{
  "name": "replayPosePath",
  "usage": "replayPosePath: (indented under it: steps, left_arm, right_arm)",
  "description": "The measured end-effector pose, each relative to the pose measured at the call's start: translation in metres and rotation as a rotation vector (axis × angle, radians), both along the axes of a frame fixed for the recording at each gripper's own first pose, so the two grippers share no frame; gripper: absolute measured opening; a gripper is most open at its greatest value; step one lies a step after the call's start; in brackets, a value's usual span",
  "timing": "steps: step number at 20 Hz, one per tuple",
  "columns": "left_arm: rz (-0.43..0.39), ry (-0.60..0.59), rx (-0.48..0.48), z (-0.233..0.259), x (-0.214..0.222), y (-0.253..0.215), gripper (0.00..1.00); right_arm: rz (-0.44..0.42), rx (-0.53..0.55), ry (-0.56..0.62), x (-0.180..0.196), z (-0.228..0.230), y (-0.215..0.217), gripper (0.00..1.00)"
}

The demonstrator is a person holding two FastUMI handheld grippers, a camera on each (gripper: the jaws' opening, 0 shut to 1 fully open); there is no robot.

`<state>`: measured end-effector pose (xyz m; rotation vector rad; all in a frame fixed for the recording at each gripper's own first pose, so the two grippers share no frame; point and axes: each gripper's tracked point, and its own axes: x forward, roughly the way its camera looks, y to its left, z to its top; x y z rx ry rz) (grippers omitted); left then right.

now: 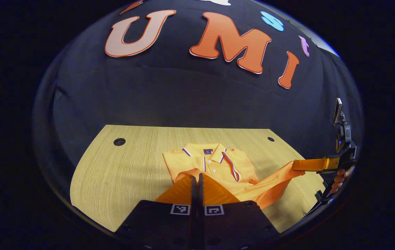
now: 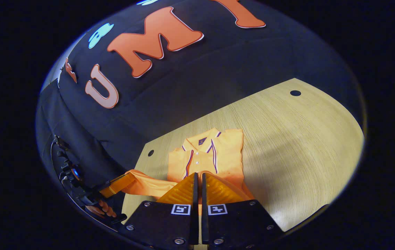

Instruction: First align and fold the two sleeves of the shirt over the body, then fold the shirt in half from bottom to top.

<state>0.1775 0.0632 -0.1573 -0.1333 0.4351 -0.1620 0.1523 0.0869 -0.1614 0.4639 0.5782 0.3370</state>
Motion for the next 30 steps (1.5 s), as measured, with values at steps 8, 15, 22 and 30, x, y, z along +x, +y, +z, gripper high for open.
replayPosePath:
  steps: [8, 15, 22, 30]
  left_arm:
    - [-0.035, -0.023, 0.000, 0.008, 0.084, 0.010, 0.00]
    - [-0.028, 0.028, 0.004, -0.023, 0.154, 0.022, 0.00]
    - [0.010, 0.122, -0.059, -0.072, 0.216, 0.045, 0.00]
    - [0.074, 0.189, -0.066, -0.104, 0.246, 0.059, 0.02]
  right_arm:
    - [-0.042, -0.044, -0.034, 0.089, 0.022, 0.008, 0.04]
    - [-0.074, -0.080, -0.006, 0.163, 0.003, 0.011, 0.04]
    - [-0.115, -0.113, 0.059, 0.218, -0.035, -0.002, 0.04]
    - [-0.154, -0.187, 0.134, 0.241, -0.064, -0.010, 0.04]
